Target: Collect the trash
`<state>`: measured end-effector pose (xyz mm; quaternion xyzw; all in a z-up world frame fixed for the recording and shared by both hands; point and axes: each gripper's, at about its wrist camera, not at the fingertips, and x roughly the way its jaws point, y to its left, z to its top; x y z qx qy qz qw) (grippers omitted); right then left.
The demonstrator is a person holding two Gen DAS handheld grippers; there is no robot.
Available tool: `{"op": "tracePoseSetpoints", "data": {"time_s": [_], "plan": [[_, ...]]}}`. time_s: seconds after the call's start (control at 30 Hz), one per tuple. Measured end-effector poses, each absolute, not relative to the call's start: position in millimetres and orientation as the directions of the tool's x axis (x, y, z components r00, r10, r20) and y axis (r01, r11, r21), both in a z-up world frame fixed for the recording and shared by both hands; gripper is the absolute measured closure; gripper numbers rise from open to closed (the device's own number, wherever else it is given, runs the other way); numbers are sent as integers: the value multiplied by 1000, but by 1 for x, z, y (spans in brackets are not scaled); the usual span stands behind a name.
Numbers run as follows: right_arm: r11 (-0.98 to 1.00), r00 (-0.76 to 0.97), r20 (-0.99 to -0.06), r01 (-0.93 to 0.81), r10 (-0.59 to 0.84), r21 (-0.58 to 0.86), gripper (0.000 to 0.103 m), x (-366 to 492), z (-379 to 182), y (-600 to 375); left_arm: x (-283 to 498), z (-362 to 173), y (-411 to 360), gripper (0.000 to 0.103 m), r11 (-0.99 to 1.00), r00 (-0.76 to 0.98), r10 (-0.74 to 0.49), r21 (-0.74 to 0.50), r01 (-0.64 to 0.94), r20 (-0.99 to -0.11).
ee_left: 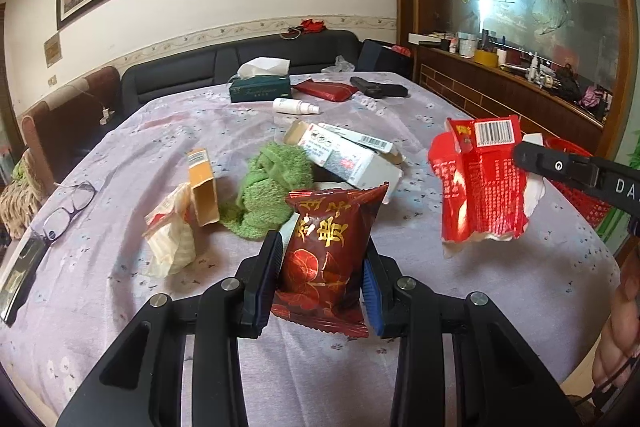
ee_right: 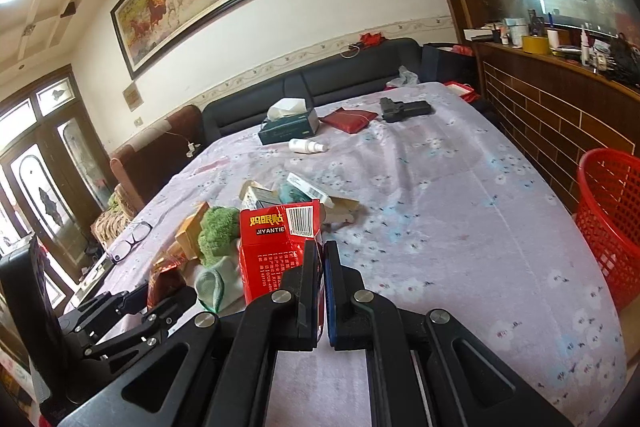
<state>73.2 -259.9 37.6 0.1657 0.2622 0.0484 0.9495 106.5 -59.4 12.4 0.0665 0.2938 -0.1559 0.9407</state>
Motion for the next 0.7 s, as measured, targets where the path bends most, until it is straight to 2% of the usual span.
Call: {"op": "tracePoseSetpoints", "data": {"time_s": [0.57, 0.7], "plan": [[916, 835, -482, -64, 267, 397, 100, 111, 31, -279, 117, 23, -71, 67, 960, 785, -177, 70, 270, -594], [915, 821, -491, -91, 293, 393, 100, 123, 28, -281, 125, 29, -76, 67, 964, 775, -179, 48, 260, -606]]}}
